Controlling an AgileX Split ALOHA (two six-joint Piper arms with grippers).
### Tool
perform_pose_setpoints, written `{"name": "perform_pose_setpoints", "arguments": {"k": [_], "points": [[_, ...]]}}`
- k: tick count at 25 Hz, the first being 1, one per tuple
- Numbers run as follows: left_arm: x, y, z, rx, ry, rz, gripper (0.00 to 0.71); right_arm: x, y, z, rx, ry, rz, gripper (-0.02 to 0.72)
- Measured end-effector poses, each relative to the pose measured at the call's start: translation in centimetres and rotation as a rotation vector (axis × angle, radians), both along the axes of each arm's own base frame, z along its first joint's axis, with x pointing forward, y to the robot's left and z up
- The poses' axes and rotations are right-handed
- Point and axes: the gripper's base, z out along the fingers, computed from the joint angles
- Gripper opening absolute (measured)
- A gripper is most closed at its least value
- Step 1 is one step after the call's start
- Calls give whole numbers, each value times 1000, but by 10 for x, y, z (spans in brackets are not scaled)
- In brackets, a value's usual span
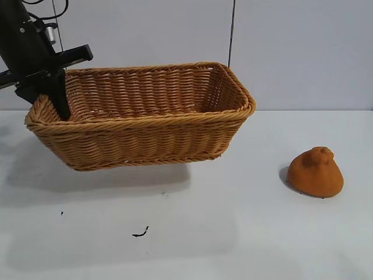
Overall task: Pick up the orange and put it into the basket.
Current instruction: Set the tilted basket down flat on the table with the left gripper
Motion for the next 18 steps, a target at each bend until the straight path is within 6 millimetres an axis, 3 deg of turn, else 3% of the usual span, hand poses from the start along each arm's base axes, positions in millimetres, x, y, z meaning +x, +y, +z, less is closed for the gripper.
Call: {"name": "perform_pose_setpoints", "arguments": {"k": [13,18], "points": [[13,-1,-57,19,41,-3,90,0,0,0,0,0,0,649],[14,-1,-59,18,40,-5,90,0,0,0,0,0,0,649]]}}
